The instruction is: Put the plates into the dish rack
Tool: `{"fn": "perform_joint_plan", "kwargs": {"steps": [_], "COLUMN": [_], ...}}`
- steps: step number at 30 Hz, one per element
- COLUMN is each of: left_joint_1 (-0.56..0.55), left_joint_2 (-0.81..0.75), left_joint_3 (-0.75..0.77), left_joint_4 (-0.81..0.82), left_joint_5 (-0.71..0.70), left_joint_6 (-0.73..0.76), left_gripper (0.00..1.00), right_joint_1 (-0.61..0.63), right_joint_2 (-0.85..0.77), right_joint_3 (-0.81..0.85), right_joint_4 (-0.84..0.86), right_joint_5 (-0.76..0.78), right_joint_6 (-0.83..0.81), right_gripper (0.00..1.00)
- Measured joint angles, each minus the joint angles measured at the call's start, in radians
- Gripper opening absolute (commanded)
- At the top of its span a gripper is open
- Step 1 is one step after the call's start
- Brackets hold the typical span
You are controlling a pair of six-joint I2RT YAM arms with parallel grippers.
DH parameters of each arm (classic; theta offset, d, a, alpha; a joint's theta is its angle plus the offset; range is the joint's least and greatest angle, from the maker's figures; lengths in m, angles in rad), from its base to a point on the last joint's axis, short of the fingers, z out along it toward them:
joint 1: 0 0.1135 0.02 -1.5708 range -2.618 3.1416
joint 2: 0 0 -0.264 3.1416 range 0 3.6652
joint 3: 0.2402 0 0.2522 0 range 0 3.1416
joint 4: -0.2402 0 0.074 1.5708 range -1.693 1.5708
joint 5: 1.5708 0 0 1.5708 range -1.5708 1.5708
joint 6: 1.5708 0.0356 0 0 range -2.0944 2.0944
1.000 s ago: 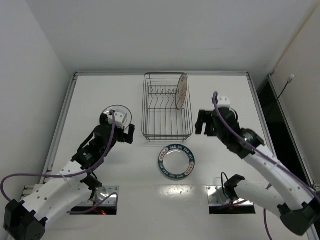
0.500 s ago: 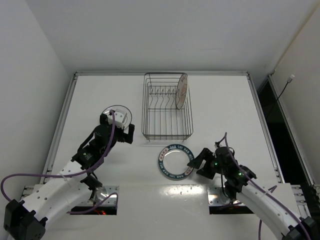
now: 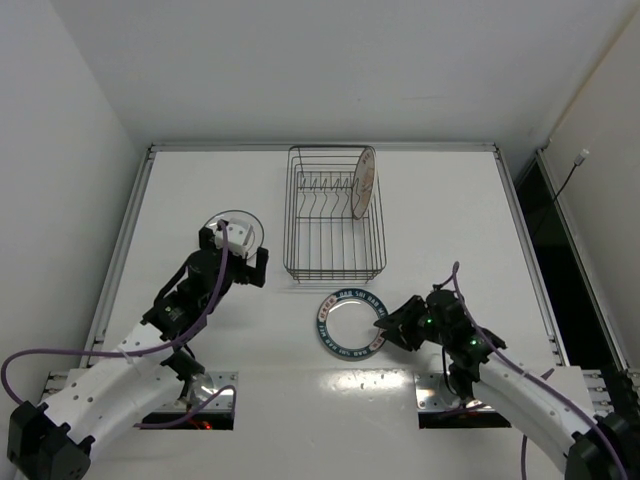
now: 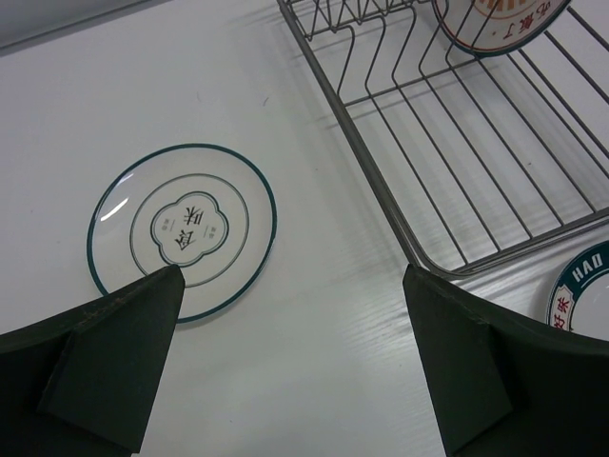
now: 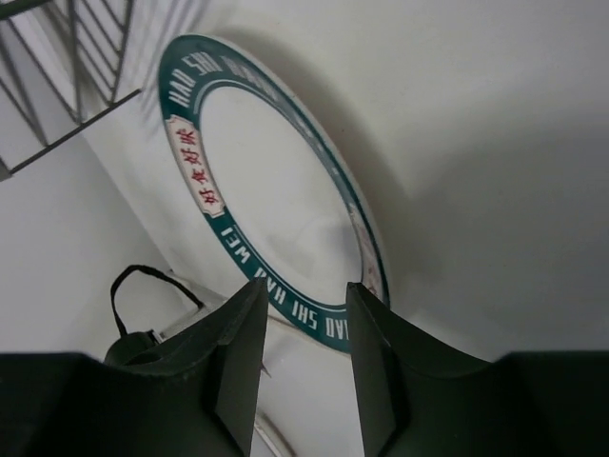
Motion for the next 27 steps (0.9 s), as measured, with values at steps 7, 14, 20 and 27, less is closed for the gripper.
{"fn": "perform_joint_plan", "kwargs": {"steps": [7,14,20,27], "left_joint_1": [0.0,0.0,0.0,0.0], "left_joint_2": [-0.026,-0.026,-0.025,-0.025], "left_joint_3": [0.0,0.0,0.0,0.0], "left_joint_4": [0.001,0.0,0.0,0.0], "left_joint_5": [-0.004,-0.004,-0.004,-0.005], "left_joint_6": [0.0,0.0,0.0,0.0], "left_gripper": [1.0,1.0,1.0,1.0], "right_joint_1": [0.028,0.039,0.039,0.039], "right_joint_2": [0.053,-0.093,-0.146,-0.155], "right_joint_3": [0.0,0.0,0.008,0.209], "right_joint_4": [-0.03,-0.166,-0.247,-0.438], "right_joint_5": [0.028,0.071,0.089,0.232], "right_joint_6": [-0.022,-0.071,-0.11,-0.213], "right_gripper": [0.39,0.4,0.42,0.47]}}
